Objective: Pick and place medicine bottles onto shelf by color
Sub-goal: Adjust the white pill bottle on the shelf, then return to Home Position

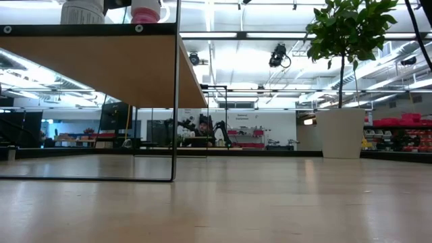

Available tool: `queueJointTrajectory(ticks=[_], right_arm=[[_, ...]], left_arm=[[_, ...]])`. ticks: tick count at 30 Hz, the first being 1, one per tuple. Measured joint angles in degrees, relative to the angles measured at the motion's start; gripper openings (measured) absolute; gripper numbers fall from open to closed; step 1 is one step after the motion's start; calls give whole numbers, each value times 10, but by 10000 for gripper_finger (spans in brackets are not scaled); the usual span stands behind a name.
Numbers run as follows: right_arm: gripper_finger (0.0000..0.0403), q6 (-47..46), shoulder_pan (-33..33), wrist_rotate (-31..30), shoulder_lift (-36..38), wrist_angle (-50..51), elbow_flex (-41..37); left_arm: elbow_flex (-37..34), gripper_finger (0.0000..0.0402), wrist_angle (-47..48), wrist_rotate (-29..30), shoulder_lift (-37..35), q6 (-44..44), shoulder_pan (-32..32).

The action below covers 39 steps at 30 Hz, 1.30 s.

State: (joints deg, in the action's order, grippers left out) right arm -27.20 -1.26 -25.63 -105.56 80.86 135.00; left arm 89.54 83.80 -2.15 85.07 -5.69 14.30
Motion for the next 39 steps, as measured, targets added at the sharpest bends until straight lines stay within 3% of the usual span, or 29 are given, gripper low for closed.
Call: queueJointTrajectory(ticks=[7,17,24,29,31,34,39], right_arm=[[267,-4,-3,11,0,0,0],[267,-3,-4,12,0,0,0],[267,-17,-4,12,0,3,0],[264,-34,-4,18,7,31,0],[254,-31,-4,21,10,48,0],[225,-26,-4,21,22,54,-1],[147,-17,-4,21,58,49,-2]], left_arm=[[0,277,20,1,0,-2,-1],[13,281,50,0,1,-9,-1],[115,281,63,11,-3,-20,-2],[211,277,62,101,-21,-39,-9],[230,271,60,153,-41,-39,-14],[218,254,39,184,-87,-40,-32],[117,179,-57,189,-211,-60,-79]])
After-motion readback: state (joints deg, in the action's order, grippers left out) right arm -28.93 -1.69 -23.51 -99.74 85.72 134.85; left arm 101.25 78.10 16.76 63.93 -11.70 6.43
